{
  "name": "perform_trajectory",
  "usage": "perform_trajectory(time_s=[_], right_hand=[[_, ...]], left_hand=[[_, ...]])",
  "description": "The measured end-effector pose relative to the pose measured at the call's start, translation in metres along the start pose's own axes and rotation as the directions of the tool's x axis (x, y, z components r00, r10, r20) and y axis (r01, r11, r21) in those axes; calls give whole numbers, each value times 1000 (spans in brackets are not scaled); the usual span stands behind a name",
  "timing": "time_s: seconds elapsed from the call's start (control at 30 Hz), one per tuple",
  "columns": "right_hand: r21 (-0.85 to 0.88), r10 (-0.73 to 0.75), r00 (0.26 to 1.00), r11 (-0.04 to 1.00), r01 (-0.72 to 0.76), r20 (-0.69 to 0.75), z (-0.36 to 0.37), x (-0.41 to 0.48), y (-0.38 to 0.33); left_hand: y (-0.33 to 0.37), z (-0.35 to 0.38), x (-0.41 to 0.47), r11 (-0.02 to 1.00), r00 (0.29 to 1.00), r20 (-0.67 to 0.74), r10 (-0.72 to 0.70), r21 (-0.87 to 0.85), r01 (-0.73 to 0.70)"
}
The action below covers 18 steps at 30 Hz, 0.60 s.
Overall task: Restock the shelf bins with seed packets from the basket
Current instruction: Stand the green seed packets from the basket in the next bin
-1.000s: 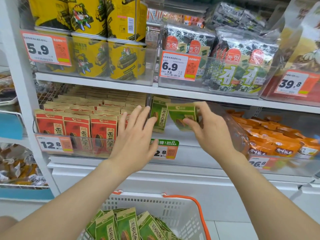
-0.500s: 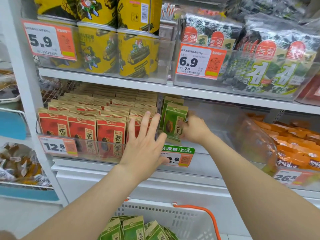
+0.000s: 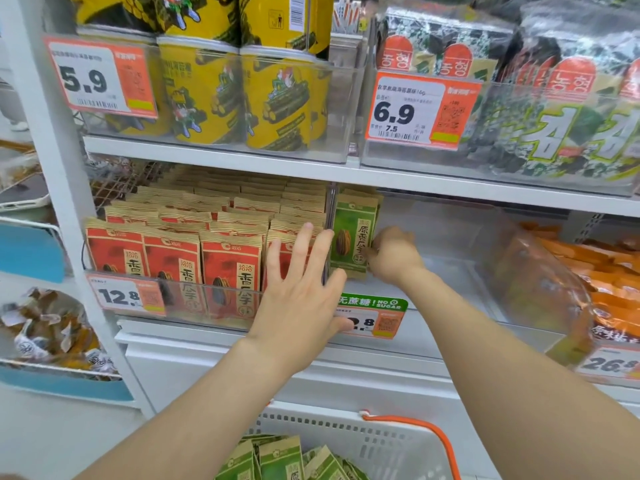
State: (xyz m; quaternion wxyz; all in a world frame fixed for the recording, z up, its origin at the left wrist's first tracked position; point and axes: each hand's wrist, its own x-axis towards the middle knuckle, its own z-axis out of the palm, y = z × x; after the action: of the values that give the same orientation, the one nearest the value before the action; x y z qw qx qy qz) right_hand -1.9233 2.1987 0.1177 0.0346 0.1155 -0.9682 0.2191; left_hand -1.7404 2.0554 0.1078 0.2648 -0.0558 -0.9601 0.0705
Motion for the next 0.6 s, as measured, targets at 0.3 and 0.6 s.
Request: perform_trajectory(time_s=[0.3,0.6], right_hand=[[55,40,998,998,-37,-48,-10,-9,9],[58,-33,973,997,47,-230,-55,-86,-13]], left_hand=[[1,1,-1,1000,1000,6,-11,2,11],[6,-10,-13,994,997,-77,-7,-107,-1]])
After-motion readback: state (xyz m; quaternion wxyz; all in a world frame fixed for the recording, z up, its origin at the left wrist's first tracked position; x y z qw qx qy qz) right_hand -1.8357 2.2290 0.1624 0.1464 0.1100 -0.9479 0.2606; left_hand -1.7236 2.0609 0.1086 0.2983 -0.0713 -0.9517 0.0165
